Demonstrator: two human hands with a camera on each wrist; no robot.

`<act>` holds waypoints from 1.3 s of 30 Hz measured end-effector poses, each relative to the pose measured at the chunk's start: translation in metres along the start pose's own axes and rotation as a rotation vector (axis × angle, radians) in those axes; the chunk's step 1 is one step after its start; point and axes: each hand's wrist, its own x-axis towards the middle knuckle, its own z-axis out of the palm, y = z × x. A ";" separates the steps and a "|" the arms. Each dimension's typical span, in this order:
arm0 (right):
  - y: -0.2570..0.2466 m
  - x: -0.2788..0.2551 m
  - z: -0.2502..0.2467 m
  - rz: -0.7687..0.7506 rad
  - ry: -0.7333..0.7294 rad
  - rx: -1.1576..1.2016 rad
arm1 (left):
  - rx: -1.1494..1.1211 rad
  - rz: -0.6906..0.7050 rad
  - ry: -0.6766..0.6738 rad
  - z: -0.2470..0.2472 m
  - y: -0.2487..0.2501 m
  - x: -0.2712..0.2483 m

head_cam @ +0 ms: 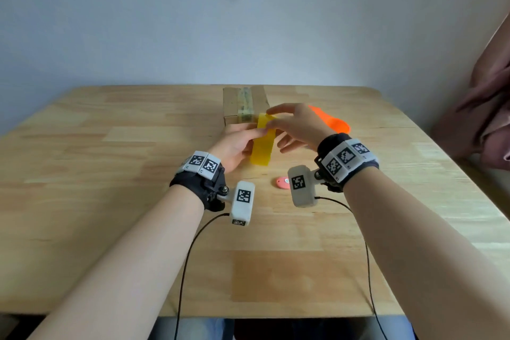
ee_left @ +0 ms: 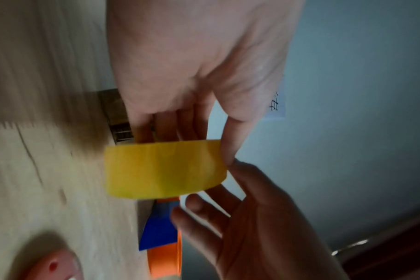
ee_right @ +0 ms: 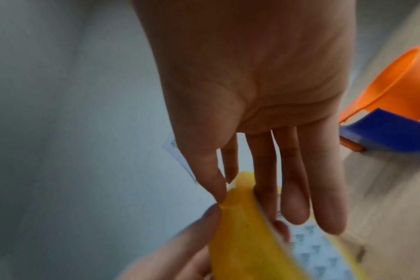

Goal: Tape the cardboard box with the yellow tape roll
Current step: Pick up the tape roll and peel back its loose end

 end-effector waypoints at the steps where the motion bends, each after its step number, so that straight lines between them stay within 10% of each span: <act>1: 0.003 0.004 0.005 -0.032 0.013 -0.053 | 0.022 0.009 0.012 -0.007 -0.002 0.002; 7: 0.014 0.034 0.027 -0.297 0.138 -0.231 | 0.077 0.019 0.035 -0.026 -0.008 0.018; 16: 0.020 0.060 0.024 -0.253 -0.061 -0.363 | 0.230 0.049 0.004 -0.041 -0.010 0.042; 30: 0.040 0.074 0.035 -0.603 0.194 -0.421 | 0.077 0.058 0.041 -0.052 -0.014 0.067; 39: 0.042 0.064 0.021 -0.465 0.048 -0.357 | 0.237 0.078 -0.127 -0.049 -0.015 0.060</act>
